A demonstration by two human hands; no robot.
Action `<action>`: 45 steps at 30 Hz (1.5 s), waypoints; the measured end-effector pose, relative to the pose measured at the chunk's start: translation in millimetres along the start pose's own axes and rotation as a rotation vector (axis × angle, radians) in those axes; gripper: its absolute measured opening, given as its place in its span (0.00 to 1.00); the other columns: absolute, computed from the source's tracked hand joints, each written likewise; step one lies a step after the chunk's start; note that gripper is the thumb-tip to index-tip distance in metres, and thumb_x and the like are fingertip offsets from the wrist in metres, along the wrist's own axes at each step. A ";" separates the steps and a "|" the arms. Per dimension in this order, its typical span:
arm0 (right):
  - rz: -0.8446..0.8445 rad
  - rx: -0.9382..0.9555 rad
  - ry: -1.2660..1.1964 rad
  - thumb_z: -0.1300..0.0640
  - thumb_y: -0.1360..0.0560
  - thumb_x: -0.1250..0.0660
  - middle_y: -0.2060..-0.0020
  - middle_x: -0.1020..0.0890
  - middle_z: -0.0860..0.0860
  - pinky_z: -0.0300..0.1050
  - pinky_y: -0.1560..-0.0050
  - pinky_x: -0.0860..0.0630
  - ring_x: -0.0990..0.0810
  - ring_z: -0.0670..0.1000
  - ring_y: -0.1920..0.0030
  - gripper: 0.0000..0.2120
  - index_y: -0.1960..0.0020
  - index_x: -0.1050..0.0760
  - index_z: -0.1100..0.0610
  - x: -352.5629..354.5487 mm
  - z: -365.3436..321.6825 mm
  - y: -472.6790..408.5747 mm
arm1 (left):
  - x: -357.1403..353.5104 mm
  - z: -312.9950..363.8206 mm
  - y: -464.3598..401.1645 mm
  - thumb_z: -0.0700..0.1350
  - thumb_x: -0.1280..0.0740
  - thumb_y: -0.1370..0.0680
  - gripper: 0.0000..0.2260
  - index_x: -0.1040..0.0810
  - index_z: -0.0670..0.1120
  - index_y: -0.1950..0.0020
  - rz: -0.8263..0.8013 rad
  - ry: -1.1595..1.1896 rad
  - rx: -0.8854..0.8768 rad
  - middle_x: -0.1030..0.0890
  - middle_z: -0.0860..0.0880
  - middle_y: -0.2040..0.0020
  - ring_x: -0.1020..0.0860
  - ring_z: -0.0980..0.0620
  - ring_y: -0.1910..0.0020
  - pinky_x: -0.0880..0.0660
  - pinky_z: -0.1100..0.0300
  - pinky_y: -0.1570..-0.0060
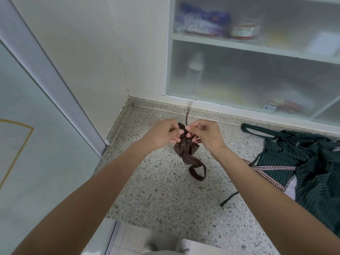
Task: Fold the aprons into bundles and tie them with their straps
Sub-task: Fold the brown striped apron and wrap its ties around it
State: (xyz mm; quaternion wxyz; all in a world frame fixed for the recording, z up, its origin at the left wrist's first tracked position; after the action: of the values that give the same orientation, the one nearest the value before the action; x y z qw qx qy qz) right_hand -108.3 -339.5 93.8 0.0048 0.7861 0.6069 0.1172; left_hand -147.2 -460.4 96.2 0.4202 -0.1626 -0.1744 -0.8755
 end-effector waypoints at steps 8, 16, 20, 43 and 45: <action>-0.096 0.065 0.642 0.51 0.24 0.34 0.75 0.23 0.38 0.40 0.67 0.36 0.29 0.37 0.76 0.11 0.65 0.22 0.45 -9.0 -1.9 -0.5 | 1.2 26.2 4.6 0.47 0.36 0.22 0.06 0.24 0.45 0.54 0.070 -0.491 -0.212 0.27 0.51 0.54 0.27 0.54 0.55 0.36 0.65 0.55; -0.261 0.070 0.437 0.60 0.30 0.26 0.61 0.16 0.54 0.46 0.48 0.26 0.22 0.47 0.60 0.06 0.53 0.17 0.57 -15.1 1.6 2.2 | -4.4 26.1 1.1 0.46 0.35 0.22 0.06 0.22 0.44 0.53 0.085 -0.449 -0.227 0.30 0.52 0.56 0.30 0.54 0.55 0.34 0.64 0.55; -0.265 0.113 0.451 0.57 0.30 0.27 0.74 0.21 0.45 0.36 0.64 0.34 0.29 0.42 0.72 0.07 0.62 0.18 0.61 -21.2 -4.8 3.9 | -2.8 26.4 0.5 0.49 0.36 0.22 0.07 0.24 0.46 0.56 0.072 -0.284 -0.196 0.26 0.56 0.60 0.27 0.59 0.60 0.34 0.69 0.60; -0.067 0.584 1.206 0.60 0.29 0.30 0.61 0.22 0.48 0.43 0.57 0.31 0.23 0.52 0.58 0.05 0.55 0.25 0.55 -28.9 -77.3 17.7 | 9.1 22.6 2.2 0.40 0.31 0.25 0.03 0.19 0.42 0.53 0.056 -0.160 -0.133 0.22 0.53 0.62 0.29 0.65 0.69 0.34 0.78 0.67; 0.110 0.760 1.296 0.60 0.32 0.27 0.65 0.22 0.50 0.45 0.60 0.29 0.22 0.54 0.64 0.07 0.59 0.25 0.56 -33.0 -85.0 31.5 | 11.2 23.7 4.8 0.40 0.33 0.24 0.02 0.20 0.44 0.55 0.062 -0.141 -0.136 0.23 0.55 0.63 0.27 0.65 0.68 0.34 0.76 0.65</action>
State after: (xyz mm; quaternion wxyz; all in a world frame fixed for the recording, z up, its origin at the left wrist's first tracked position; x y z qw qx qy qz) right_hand -102.2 -390.8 175.2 -0.6307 0.5365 0.4467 0.3388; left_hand -146.8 -460.3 122.8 0.4220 -0.2572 -0.1384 -0.8583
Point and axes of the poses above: each hand's wrist, its own y-axis away from the middle knuckle, its own x-axis out of the back of the hand, z = x × y, the point moved 10 cm from there along -y, towards the middle knuckle
